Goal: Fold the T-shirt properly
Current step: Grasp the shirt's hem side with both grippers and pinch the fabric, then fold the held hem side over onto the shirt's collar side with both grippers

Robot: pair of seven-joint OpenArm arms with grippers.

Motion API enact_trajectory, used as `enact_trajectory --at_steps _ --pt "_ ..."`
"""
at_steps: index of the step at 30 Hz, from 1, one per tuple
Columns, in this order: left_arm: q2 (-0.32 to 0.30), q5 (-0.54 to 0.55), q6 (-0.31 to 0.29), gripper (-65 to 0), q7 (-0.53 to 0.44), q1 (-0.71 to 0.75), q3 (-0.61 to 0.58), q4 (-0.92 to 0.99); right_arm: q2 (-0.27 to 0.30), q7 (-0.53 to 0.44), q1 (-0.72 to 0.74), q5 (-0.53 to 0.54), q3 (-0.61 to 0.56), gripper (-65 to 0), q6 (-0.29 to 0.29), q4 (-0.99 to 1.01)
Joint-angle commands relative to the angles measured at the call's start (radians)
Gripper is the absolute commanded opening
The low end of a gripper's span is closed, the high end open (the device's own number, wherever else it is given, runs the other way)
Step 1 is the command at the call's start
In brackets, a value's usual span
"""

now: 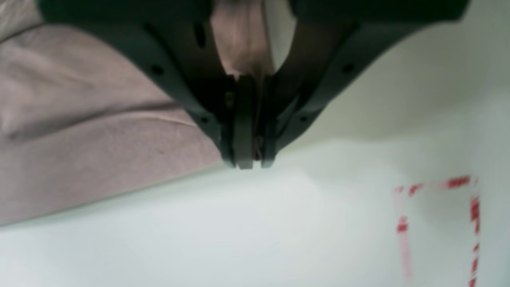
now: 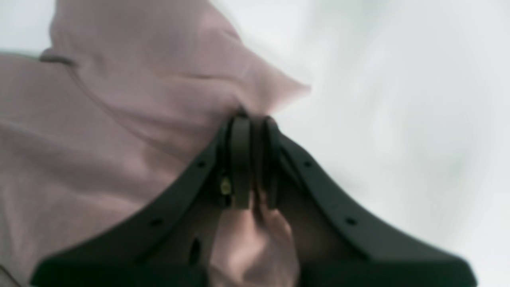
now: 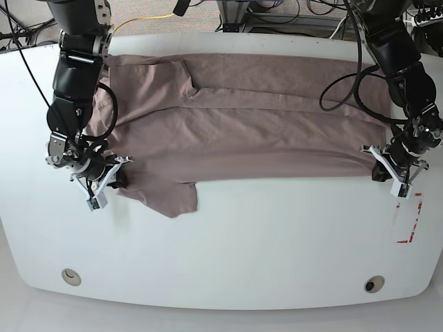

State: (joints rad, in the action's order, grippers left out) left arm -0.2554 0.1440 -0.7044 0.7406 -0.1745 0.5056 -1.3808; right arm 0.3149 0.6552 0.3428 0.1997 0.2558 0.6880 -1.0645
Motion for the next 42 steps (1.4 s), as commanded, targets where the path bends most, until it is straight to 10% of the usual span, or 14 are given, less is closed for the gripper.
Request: enact_trajectory --at_steps 1,20,28,42 --pt "-0.023 0.006 0.006 -65.0 -0.019 -0.02 0.008 -0.021 0.016 -0.01 0.026 0.014 0.004 -60.4 0.0 -0.043" --pt "-0.025 0.006 0.006 -65.0 -0.022 -0.046 0.008 -0.067 0.031 0.071 0.023 0.017 0.001 -59.9 0.006 -0.162" --pt "-0.026 -0.001 0.006 -65.0 -0.022 -0.043 0.008 -0.064 0.008 -0.007 0.075 0.01 0.001 -27.3 0.0 -0.032" --pt "-0.028 0.001 0.006 -65.0 -0.02 -0.036 0.012 -0.067 0.0 -0.223 0.209 -0.065 -0.006 -25.2 0.005 0.369"
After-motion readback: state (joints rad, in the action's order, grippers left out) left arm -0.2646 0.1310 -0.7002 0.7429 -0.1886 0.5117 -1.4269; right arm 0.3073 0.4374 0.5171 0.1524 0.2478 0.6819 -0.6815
